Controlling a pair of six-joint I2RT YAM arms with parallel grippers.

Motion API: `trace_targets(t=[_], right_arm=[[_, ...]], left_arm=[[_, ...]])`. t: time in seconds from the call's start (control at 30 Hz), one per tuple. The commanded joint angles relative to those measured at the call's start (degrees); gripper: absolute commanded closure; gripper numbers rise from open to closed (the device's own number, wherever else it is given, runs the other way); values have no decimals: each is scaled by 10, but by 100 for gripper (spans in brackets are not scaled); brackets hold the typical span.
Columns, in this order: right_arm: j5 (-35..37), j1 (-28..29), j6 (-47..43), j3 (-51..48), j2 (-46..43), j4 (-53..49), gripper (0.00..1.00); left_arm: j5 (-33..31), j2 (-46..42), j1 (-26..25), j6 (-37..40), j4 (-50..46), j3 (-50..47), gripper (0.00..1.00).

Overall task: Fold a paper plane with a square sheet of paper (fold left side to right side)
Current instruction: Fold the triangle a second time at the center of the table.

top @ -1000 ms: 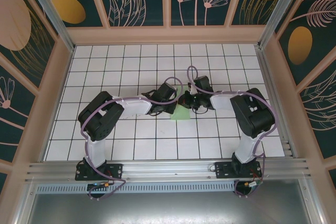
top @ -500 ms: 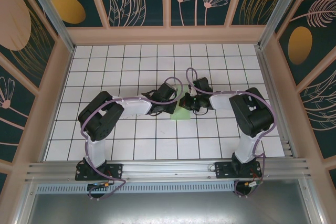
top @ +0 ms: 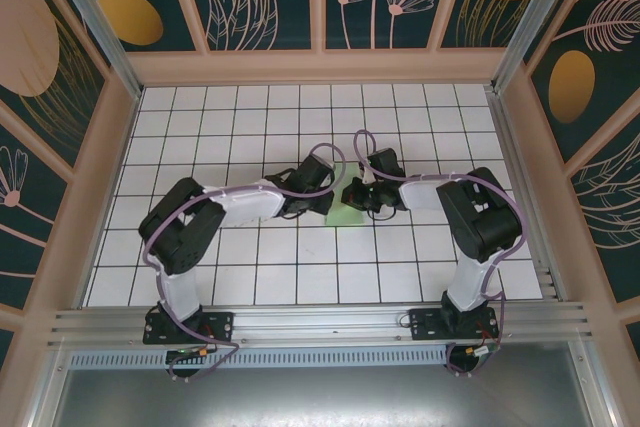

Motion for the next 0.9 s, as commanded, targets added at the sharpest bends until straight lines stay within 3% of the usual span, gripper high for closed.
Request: trace_targets(t=[0.0,0.13,0.3,0.87], right_arm=[[29,2,-3,-16,1,-34,100],[25,2,-4,-13,5,-35,100],[26,3,-5,-14,3,-37,100],[27,5,-15,-6,7,-53,100]], left_arm=[[-3,-61,5,5,-16,-20,74],[108,-109,4,-10,39,-60,73],[227,-99,5,-44,100,-87,72],[238,-7,4,-57,126,-87,73]])
